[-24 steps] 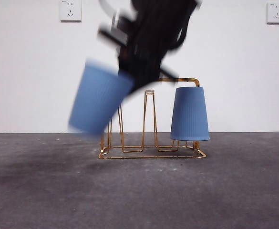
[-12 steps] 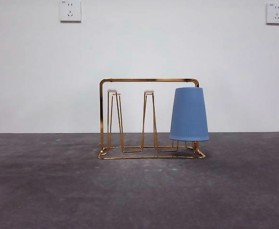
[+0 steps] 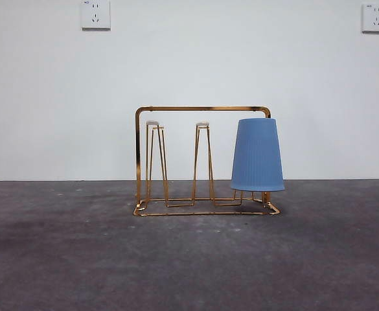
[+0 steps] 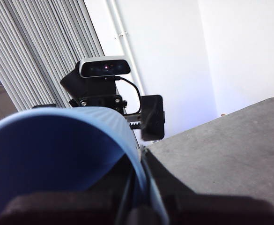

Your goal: Pick up cup 1,put cup 1 in the cup rack,pick up cup 2,put cup 2 in the cup rack

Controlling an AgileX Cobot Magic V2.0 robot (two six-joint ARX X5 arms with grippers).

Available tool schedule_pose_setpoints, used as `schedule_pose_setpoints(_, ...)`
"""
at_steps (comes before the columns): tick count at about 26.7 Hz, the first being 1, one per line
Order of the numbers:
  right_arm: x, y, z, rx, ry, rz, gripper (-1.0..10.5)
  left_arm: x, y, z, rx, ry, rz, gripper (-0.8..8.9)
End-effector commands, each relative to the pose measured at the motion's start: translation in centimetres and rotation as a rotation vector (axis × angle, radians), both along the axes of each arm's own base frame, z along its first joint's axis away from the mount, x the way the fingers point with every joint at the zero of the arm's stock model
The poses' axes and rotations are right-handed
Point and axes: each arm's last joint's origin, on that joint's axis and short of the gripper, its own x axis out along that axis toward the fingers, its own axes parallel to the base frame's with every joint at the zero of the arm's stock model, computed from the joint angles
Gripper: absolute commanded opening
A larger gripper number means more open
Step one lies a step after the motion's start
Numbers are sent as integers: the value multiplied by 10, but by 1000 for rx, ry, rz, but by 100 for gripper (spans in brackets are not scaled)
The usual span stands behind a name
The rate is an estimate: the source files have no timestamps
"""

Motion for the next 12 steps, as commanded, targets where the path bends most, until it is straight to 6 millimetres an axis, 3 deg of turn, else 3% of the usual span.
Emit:
schedule_pose_setpoints(1,3,2,0,6,5,5,-11,2,-7,-2,-6,7,-24,545)
schedule_pose_setpoints(12,8,7,-4,-3,23,34,-11,8,-20,-3,-41,1,-24,544)
